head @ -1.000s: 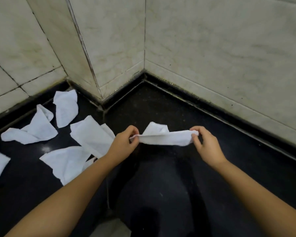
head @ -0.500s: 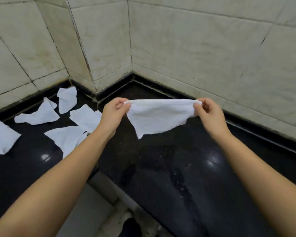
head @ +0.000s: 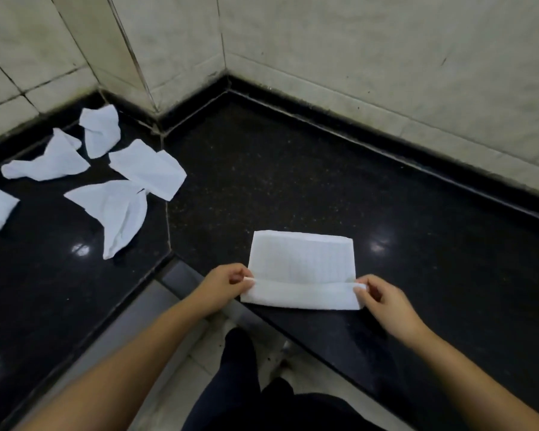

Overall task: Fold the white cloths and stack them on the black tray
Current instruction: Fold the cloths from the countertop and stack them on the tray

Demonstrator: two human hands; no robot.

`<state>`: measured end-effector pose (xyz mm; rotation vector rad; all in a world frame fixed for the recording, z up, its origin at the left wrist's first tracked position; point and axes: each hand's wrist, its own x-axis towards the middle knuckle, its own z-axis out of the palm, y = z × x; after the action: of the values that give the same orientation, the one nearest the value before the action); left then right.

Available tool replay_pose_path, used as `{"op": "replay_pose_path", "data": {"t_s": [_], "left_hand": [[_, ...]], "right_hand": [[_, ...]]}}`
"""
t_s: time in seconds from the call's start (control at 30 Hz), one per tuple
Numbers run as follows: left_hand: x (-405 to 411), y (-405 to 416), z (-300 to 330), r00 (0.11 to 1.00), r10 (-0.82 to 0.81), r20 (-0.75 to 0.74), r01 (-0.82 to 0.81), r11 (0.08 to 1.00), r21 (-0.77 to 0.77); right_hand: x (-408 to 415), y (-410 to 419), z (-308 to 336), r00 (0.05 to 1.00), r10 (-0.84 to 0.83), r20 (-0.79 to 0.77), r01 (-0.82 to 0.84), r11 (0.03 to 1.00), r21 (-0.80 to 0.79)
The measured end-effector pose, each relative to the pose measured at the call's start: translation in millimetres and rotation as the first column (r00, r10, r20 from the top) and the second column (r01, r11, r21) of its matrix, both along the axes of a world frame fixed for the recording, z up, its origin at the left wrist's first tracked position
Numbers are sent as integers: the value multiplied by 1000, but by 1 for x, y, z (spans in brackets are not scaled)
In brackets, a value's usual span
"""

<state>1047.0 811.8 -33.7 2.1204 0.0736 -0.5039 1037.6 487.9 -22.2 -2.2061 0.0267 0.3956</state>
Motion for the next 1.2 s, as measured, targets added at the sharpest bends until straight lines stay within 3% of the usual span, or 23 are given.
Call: {"op": "replay_pose_path", "data": {"t_s": [0.27,0.4,0.57,0.67,0.8,0.9,1.0,1.03,1.1,1.13,1.2], "left_hand": [[79,-28,5,966,108,236,-171,948,268],[95,-27,-13,956,-13,294,-151,835,530],[106,-33,-18,911,-246,330,-55,723,689],[125,-72,-7,765,-546,342,234,730,642],[146,-146,-4,386,-893,232,598,433,674],[157,-172,-9,130,-979,155,615,203,762],[170,-176,-8,-4,-993,118,563,95,821],[172,-176,-5,-17,-995,99,566,72,822],[175,-174,6,84,-995,51,632,93,770],[176,-172,14,198,-980,35,677,162,718],[183,-164,32,453,-890,50,723,400,563]], "right_hand": [[77,19,-2,954,-277,111,289,951,-113],[96,31,-19,952,-295,86,307,929,-207],[90,39,-22,935,-343,91,353,876,-329],[64,38,-16,927,-375,18,348,842,-412],[33,50,-15,928,-372,-13,307,783,-541],[33,59,-14,914,-400,-61,289,752,-593],[38,57,-8,881,-461,-102,355,789,-501],[40,54,-6,856,-501,-130,418,817,-396],[48,45,2,807,-557,-196,529,829,-182],[54,40,6,795,-574,-194,563,818,-114],[70,32,17,792,-594,-138,599,800,-5]]}}
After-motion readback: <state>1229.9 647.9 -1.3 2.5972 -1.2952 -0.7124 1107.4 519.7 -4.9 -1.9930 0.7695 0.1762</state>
